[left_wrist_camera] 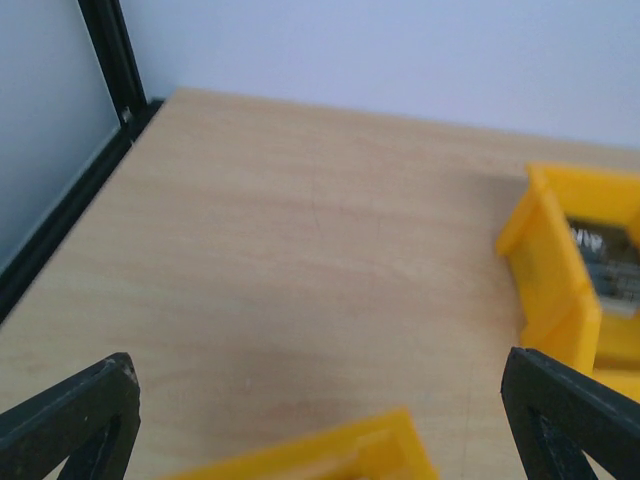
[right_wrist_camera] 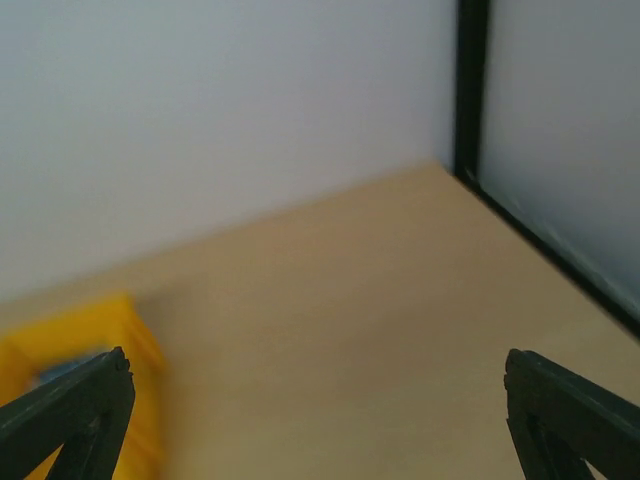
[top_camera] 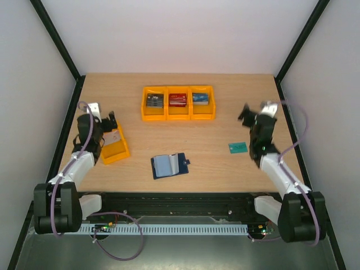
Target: Take the credit cards out of the card holder
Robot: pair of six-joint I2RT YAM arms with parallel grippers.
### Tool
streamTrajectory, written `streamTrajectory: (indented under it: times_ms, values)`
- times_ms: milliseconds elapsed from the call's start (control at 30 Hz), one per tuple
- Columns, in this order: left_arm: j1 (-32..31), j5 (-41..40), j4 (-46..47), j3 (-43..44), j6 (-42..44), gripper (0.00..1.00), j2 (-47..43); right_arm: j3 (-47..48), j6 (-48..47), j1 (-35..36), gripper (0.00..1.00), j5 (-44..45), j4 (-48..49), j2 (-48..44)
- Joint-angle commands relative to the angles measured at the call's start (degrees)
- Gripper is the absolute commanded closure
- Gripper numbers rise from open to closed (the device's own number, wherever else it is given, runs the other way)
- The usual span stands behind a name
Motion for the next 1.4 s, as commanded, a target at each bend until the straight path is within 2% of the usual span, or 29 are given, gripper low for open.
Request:
streamTrajectory:
  times_ms: [0, 67, 167, 267, 367, 467, 500, 567, 600, 633, 700, 767, 833, 967, 1367]
  values:
    - [-1.3, -3.4, 23.1, -11.1, 2.7, 0.01, -0.9, -26.5, -1.9, -0.6, 0.01, 8.5, 34.6, -7.3]
    - [-1.7, -3.0, 29.1, -16.0, 3.2, 0.01, -0.4, -34.5, -2.1, -0.6, 0.01, 10.9, 44.6, -5.5]
    - [-3.2, -4.3, 41.3, -23.9, 4.2, 0.01, 1.1, -38.8, -3.5, -0.6, 0.02, 13.3, 54.2, 0.2]
    - [-6.1, -6.7, 56.6, -29.9, 8.4, 0.01, 5.3, -40.1, -5.0, -0.7, 0.02, 11.9, 64.6, 8.8]
    - [-7.8, -8.5, 55.8, -27.9, 7.1, 0.01, 7.1, -38.7, -5.1, -1.8, 0.02, 9.6, 68.4, 16.4]
    - [-9.1, -8.7, 63.5, -27.9, 7.3, 0.01, 13.2, -39.3, -6.2, -2.2, 0.02, 6.4, 79.5, 24.6]
    - [-9.7, -8.3, 67.5, -28.4, 8.3, 0.0, 15.9, -38.6, -6.3, -2.2, 0.02, 6.2, 77.2, 24.0]
    - [-10.9, -9.4, 76.5, -30.3, 9.5, 0.0, 21.5, -34.2, -5.8, -2.5, 0.01, 5.7, 63.8, 21.1]
    - [-10.9, -9.9, 79.2, -30.6, 9.6, 0.01, 23.0, -32.9, -6.0, -2.7, 0.02, 5.4, 63.6, 22.5]
    - [-10.9, -10.0, 77.8, -30.3, 9.4, 0.01, 22.7, -31.8, -6.3, -2.7, 0.02, 4.7, 63.3, 23.6]
    - [-10.9, -9.7, 71.4, -28.8, 9.1, 0.0, 20.3, -29.5, -6.2, -2.8, 0.01, 4.2, 56.7, 22.4]
    - [-10.5, -9.9, 72.3, -27.9, 8.8, 0.01, 21.8, -30.5, -6.3, -2.8, 0.01, 4.4, 60.4, 23.4]
    - [-10.0, -9.9, 67.5, -26.1, 7.8, 0.0, 20.8, -29.9, -6.1, -2.8, 0.01, 4.4, 57.8, 22.5]
    - [-8.4, -8.4, 61.5, -22.7, 6.4, 0.0, 21.2, -30.1, -6.3, -2.8, 0.01, 4.4, 58.5, 22.6]
    - [-7.4, -8.1, 58.8, -21.6, 5.2, 0.0, 21.4, -30.1, -6.4, -2.8, 0.01, 4.4, 58.9, 22.9]
